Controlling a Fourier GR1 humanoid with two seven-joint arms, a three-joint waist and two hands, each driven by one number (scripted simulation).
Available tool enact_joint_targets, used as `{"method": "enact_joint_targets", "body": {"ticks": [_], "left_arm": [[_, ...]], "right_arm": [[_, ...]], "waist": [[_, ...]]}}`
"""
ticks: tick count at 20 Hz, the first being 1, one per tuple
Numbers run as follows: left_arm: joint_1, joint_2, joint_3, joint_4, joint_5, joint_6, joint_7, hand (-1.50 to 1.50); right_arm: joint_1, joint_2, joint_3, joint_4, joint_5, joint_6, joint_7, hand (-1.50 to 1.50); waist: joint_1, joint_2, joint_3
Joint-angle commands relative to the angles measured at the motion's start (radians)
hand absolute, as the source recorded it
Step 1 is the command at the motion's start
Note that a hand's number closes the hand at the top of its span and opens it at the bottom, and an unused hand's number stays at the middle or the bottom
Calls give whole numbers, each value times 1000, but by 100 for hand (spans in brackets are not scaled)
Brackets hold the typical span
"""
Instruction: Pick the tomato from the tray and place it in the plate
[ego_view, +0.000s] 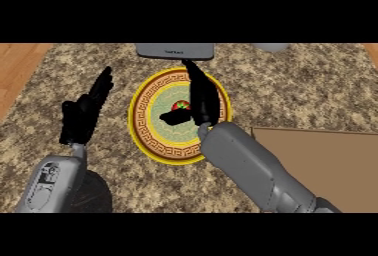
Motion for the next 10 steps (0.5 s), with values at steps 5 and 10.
{"method": "enact_joint_targets", "body": {"ticks": [5, 10], "left_arm": [[56, -5, 27, 33, -9, 23, -37, 0], [92, 20, 49, -50, 22, -8, 14, 0]], "right_arm": [[185, -52, -124, -172, -70, -126, -128, -150], [335, -197, -212, -353, -124, -42, -204, -150]], "waist": [[-74, -15, -1], [-71, -16, -1]]}}
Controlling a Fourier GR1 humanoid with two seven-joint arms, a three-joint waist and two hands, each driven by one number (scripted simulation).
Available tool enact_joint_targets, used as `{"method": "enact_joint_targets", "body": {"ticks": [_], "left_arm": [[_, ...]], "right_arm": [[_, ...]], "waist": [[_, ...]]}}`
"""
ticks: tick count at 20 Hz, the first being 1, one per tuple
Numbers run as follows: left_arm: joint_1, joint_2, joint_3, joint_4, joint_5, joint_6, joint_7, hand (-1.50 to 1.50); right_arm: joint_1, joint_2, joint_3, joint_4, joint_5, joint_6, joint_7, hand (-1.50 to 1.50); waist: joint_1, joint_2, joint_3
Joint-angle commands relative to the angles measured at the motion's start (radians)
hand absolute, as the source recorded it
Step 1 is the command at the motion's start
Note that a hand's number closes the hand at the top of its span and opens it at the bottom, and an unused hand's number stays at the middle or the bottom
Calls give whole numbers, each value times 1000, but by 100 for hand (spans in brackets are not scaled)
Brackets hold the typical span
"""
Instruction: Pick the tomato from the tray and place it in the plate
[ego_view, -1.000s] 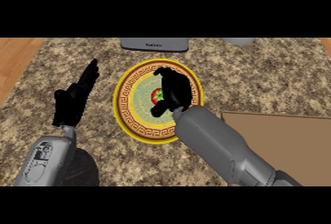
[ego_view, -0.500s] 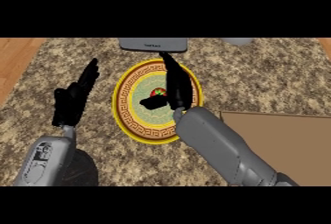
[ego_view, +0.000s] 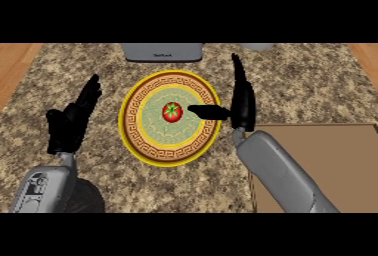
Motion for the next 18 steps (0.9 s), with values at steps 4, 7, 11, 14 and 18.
{"method": "enact_joint_targets", "body": {"ticks": [4, 7, 11, 14, 18], "left_arm": [[-23, -21, 8, 44, -25, 17, -23, 0], [8, 5, 19, -32, -16, -8, 12, 0], [83, -34, -25, -130, -35, 5, 39, 0], [-1, -49, 1, 15, -46, 5, -3, 0], [34, -43, 6, -35, -58, -4, -20, 0]], "right_arm": [[239, -153, -83, -276, -39, 120, -36, -150], [314, -203, -109, -363, -56, 201, -34, -150], [370, -265, -214, -355, -101, 301, -136, -150], [375, -237, -276, -364, -91, 355, -133, -150], [406, -215, -352, -261, -106, 423, -257, -150]], "waist": [[-9, 0, -1], [-5, -1, -1], [1, 0, 0], [-2, 1, -1], [1, 1, -1]]}}
